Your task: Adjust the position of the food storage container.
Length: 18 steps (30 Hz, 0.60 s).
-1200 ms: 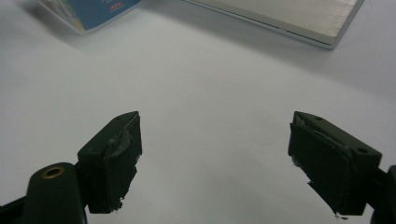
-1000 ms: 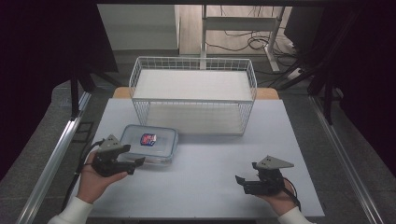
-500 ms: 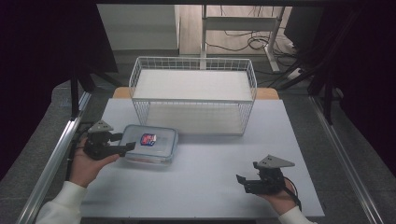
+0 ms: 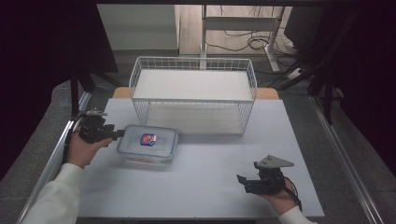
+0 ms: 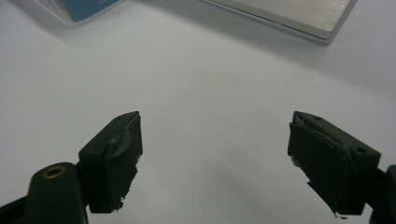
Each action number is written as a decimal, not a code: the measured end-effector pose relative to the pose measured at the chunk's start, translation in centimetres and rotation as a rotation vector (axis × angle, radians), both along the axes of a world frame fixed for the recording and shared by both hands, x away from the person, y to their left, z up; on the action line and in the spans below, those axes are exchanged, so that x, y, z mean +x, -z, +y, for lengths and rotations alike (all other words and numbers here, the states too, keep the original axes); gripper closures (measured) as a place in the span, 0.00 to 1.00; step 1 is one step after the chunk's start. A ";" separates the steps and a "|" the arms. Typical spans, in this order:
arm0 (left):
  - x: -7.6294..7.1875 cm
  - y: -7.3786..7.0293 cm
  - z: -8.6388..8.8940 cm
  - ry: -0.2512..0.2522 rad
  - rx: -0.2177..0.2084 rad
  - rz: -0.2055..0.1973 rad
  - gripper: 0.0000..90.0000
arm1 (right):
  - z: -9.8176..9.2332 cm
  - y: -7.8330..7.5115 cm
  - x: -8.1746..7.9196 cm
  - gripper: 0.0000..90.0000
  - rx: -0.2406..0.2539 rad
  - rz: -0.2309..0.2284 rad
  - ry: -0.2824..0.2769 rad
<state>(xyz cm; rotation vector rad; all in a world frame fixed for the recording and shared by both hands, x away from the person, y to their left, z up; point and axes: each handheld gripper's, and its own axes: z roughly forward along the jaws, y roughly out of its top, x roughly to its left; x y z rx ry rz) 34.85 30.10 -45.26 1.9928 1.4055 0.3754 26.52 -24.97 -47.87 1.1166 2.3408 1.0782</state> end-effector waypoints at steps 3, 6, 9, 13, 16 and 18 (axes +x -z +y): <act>1.1 0.6 0.8 -0.025 -0.002 0.048 0.60 | 0.0 -0.1 -0.1 0.20 0.001 -0.002 0.002; 1.8 1.1 1.5 -0.036 0.007 0.085 0.71 | 0.0 -0.1 -0.1 0.20 0.000 -0.001 0.004; 2.6 1.7 1.9 -0.022 -0.004 0.141 0.81 | 0.0 0.0 -0.1 0.20 -0.010 -0.003 0.005; 2.9 2.1 2.0 -0.013 -0.001 0.158 0.88 | -0.1 0.0 0.0 0.20 -0.012 -0.005 0.009; 3.3 2.5 2.1 -0.008 -0.009 0.174 0.98 | -0.1 0.0 0.0 0.20 -0.014 -0.003 0.010; 3.5 2.8 2.0 -0.005 -0.009 0.187 0.99 | -0.1 0.0 0.0 0.20 -0.018 -0.004 0.009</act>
